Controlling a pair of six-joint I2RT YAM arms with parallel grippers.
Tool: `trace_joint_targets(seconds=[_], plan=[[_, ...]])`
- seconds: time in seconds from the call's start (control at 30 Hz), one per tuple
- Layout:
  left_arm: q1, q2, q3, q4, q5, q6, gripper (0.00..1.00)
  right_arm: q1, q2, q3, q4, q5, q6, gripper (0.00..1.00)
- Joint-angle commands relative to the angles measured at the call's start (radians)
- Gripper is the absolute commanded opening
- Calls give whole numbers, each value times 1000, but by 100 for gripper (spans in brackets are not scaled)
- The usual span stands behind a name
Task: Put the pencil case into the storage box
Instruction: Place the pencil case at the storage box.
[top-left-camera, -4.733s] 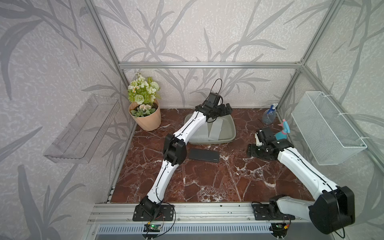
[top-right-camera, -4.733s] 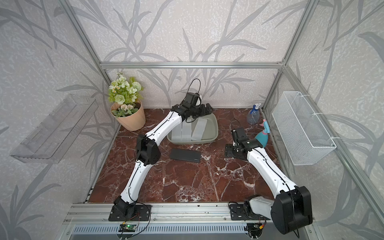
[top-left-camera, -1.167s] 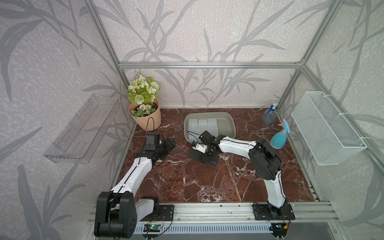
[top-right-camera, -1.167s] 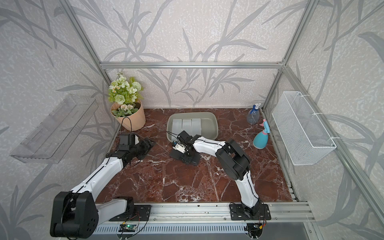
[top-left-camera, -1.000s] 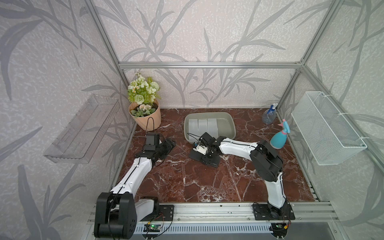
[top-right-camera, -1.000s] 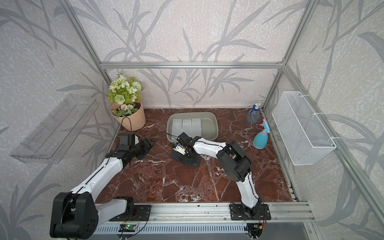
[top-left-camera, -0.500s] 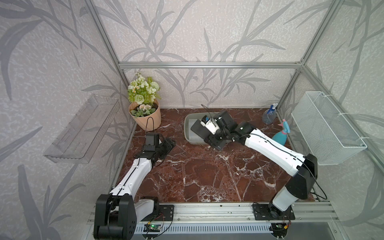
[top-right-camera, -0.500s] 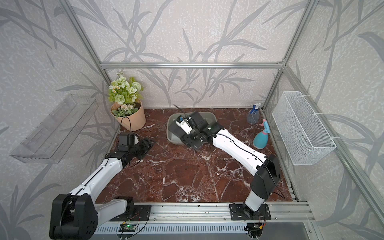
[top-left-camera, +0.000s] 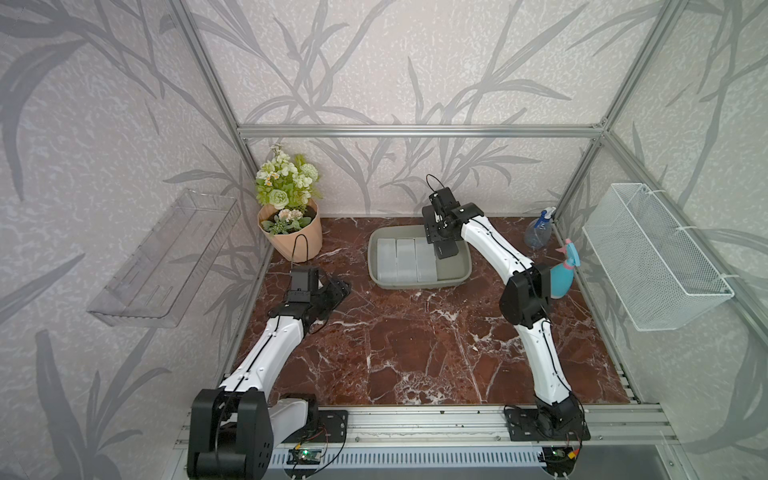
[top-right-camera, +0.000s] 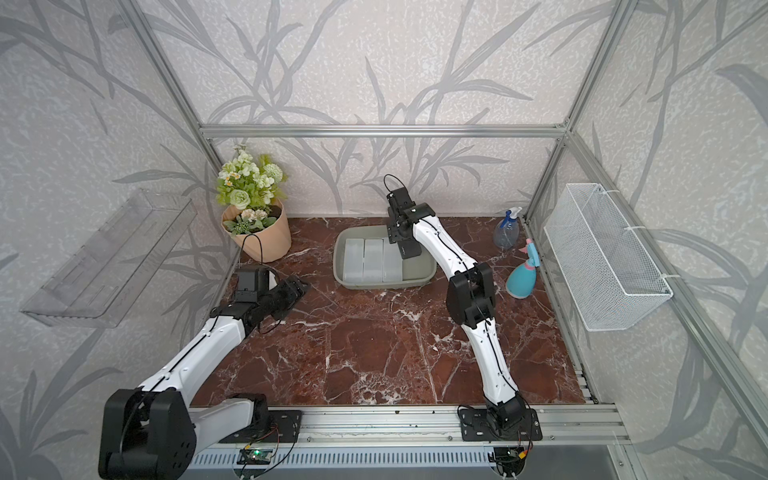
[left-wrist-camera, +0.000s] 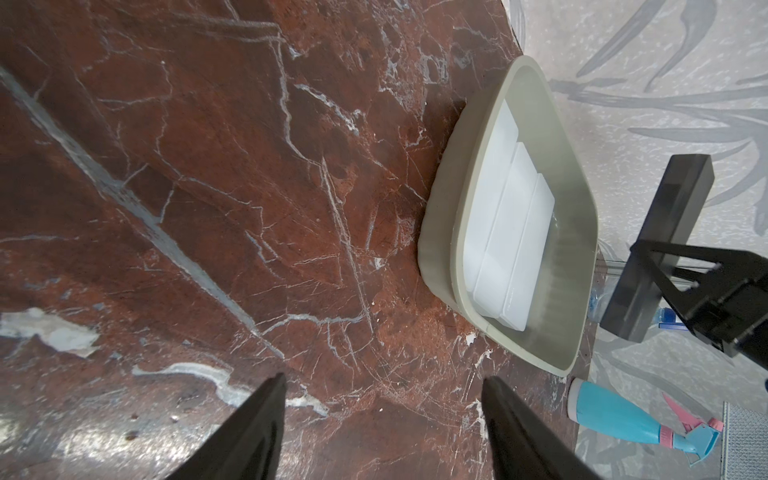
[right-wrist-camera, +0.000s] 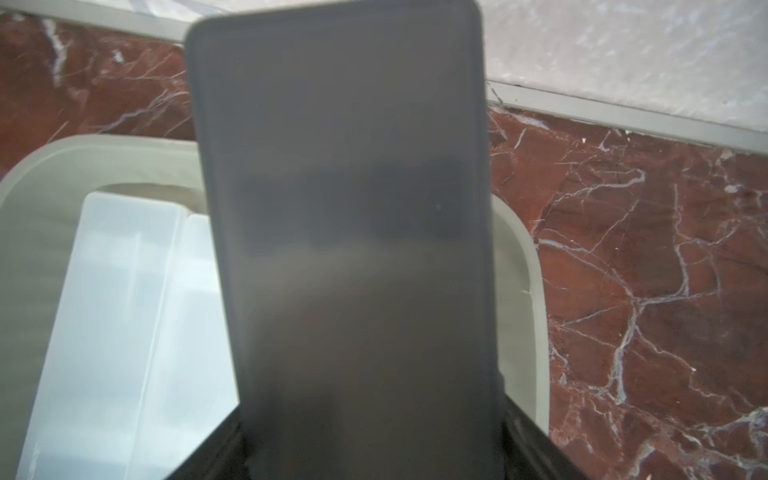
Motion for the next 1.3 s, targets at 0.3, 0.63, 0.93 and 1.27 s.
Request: trace_joint_targets(seconds=[0.3, 0.63, 0.93, 1.27], plan=[[4, -9, 26, -22, -22, 28, 79, -7, 112, 63, -184, 78, 186, 61], [4, 13, 26, -7, -18, 27, 79, -31, 41, -195, -74, 64, 195, 62], [4, 21, 27, -1, -19, 22, 80, -41, 65, -188, -35, 28, 165, 70], [4, 39, 42, -2, -20, 25, 81, -48, 87, -104, -70, 35, 149, 90]])
